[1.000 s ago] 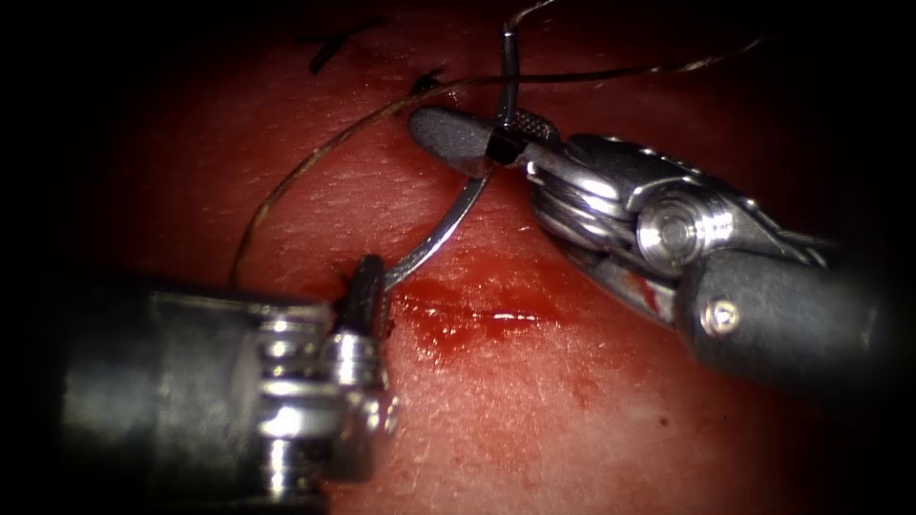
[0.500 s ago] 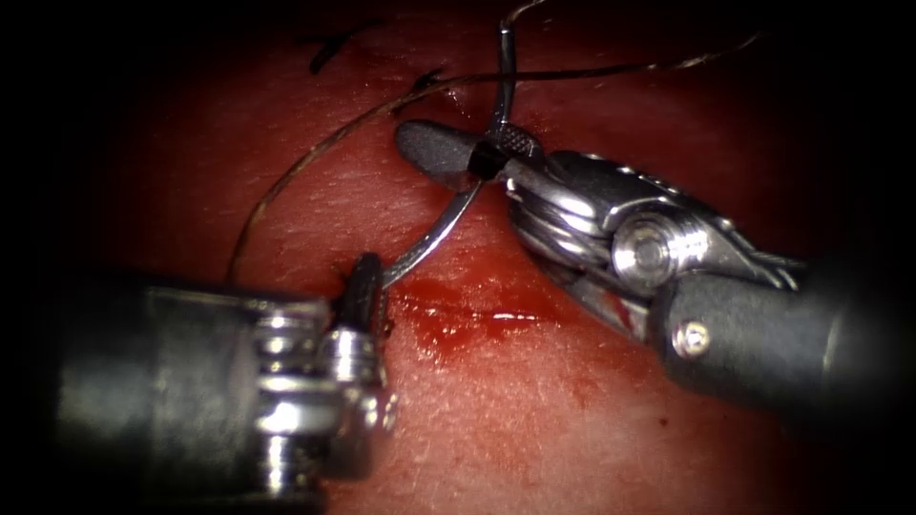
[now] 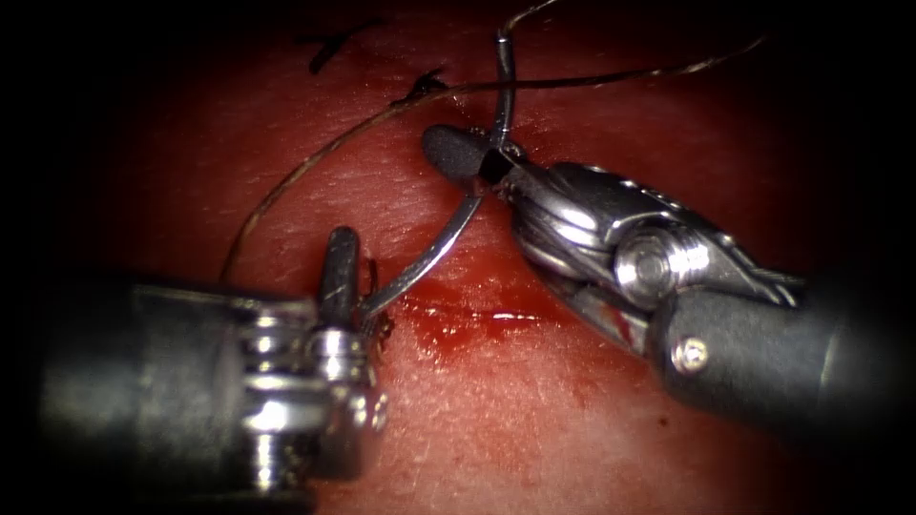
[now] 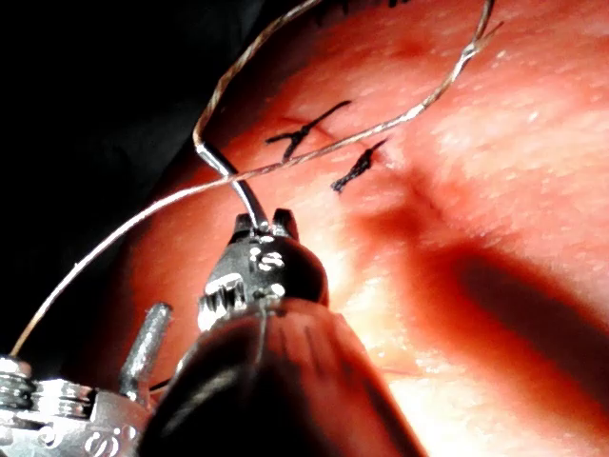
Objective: Wound Closure
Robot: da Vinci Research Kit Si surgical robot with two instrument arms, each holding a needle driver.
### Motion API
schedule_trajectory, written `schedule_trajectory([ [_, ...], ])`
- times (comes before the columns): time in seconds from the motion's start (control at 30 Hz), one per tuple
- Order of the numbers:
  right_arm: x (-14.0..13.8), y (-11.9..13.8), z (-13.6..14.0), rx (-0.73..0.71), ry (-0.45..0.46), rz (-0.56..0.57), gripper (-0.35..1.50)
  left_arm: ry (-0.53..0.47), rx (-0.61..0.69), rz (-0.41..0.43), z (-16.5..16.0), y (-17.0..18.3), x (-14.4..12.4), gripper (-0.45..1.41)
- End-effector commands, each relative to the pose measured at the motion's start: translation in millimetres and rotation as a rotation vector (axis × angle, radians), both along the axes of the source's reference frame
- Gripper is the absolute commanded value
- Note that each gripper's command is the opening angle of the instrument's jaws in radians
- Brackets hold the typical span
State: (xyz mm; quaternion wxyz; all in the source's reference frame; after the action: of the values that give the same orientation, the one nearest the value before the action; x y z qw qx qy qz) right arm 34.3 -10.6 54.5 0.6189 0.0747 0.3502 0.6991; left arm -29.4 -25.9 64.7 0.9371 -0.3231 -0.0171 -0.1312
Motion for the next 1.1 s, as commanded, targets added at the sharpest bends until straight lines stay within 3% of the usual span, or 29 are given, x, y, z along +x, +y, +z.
schedule_trajectory([
  [0.03, 0.2, 0.7, 0.3, -0.014, 0.003, -0.015, -0.35, -0.064, 0.027, 0.022, -0.2, 0.4, -0.7, 1.1],
  [0.1, -0.3, 1.2, 0.5, -0.046, 0.009, -0.054, -0.35, -0.212, 0.125, 0.03, -1.2, 0.8, -0.6, 1.26],
  [0.17, -0.8, 1.7, 0.7, -0.101, 0.015, -0.115, -0.35, -0.425, 0.33, 0.001, -2.7, 1.3, -0.3, 1.38],
  [0.2, -1.4, 2.2, 1.0, -0.16, 0.024, -0.187, -0.35, -0.565, 0.505, 0.005, -4.1, 1.4, -0.1, 1.4],
  [0.27, -1.9, 2.6, 1.3, -0.265, 0.061, -0.306, -0.35, -0.653, 0.565, 0.014, -5.2, 1.1, 0.4, 1.38],
  [0.43, -3.0, 2.8, 1.6, -0.599, 0.273, -0.668, -0.35, -0.931, 0.741, 0.062, -6.1, 0.2, 3.0, 1.18],
  [0.5, -3.4, 2.9, 1.6, -0.677, 0.297, -0.744, -0.35, -0.995, 0.802, 0.077, -5.9, -0.3, 3.7, 1.11],
  [0.67, -3.9, 3.1, 1.7, -0.918, 0.318, -0.903, -0.35, -1.035, 0.86, 0.129, -5.3, -1.1, 4.1, 0.89],
  [0.83, -3.7, 3.2, 1.7, -1.124, 0.317, -0.998, -0.35, -1.033, 0.858, 0.156, -2.5, -1.4, 1.4, 0.68],
  [0.9, -3.8, 3.5, 1.6, -1.19, 0.306, -0.996, -0.35, -1.014, 0.864, 0.184, -0.5, -2.0, 0.0, 0.56],
  [1.0, -3.8, 3.7, 1.5, -1.229, 0.287, -0.972, -0.35, -1.005, 0.859, 0.211, 1.6, -2.0, -1.0, 0.53],
  [1.1, -3.8, 3.9, 1.3, -1.261, 0.272, -0.962, -0.35, -0.958, 0.809, 0.18, 2.7, -0.4, -0.6, 0.53],
])
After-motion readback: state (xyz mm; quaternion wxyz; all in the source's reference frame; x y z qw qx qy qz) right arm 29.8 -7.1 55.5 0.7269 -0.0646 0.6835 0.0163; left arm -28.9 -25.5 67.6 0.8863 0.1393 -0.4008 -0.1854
